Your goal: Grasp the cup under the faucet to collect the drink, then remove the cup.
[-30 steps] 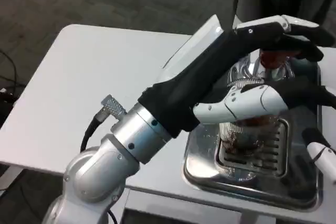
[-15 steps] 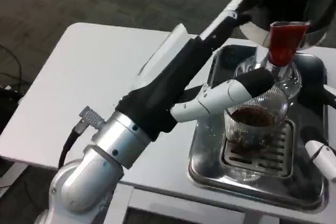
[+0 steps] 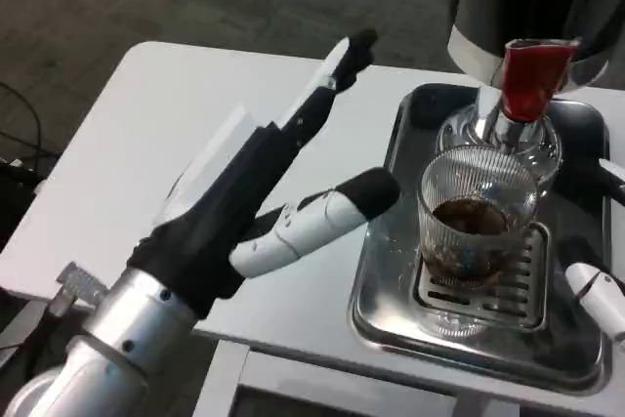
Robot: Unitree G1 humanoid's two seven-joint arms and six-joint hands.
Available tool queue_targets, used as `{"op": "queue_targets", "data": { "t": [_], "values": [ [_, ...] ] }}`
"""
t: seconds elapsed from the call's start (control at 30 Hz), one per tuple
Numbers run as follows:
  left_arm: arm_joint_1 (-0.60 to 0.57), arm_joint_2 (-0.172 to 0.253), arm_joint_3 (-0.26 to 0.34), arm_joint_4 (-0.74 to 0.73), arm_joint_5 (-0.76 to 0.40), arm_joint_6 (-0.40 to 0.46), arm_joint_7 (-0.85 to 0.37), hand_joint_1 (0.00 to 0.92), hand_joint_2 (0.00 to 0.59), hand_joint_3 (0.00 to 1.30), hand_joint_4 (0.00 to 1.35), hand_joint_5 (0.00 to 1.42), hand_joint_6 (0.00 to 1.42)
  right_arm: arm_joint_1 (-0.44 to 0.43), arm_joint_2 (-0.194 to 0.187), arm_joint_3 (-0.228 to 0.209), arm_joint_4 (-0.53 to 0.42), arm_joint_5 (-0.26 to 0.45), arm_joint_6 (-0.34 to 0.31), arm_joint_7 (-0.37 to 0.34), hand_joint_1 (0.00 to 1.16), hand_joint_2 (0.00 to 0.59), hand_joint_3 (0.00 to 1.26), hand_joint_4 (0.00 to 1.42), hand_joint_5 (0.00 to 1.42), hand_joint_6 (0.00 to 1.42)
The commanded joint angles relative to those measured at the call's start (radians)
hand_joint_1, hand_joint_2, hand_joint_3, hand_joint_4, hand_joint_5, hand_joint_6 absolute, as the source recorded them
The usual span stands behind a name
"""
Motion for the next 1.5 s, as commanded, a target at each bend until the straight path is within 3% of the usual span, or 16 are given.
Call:
{"op": "queue_targets", "data": {
  "t": [0.03,0.6,1.13,1.5],
  "values": [
    [0.059,0.055,0.025,-0.027,0.039,-0.021,-0.004,0.0,0.037,0.0,0.0,0.02,0.0,0.015,0.006,0.007,-0.007,-0.006,-0.005,-0.007,0.34,0.422,0.18,0.18,0.1,0.05],
    [0.161,0.158,0.14,-0.047,0.084,-0.024,-0.004,0.0,0.046,0.0,0.0,0.04,0.01,0.017,0.008,0.018,-0.014,-0.009,-0.006,-0.008,0.34,0.422,0.18,0.18,0.1,0.05],
    [0.289,0.186,0.215,-0.04,0.074,-0.112,0.004,0.0,0.049,0.01,0.0,0.05,0.02,0.017,0.01,0.02,-0.016,-0.01,-0.004,-0.008,0.34,0.419,0.18,0.18,0.1,0.05],
    [0.307,0.185,0.225,-0.047,0.066,-0.123,-0.003,0.0,0.05,0.02,0.0,0.05,0.03,-0.012,0.012,0.019,0.017,0.011,-0.005,-0.012,0.54,0.312,0.19,0.21,0.16,0.11]
  ]
}}
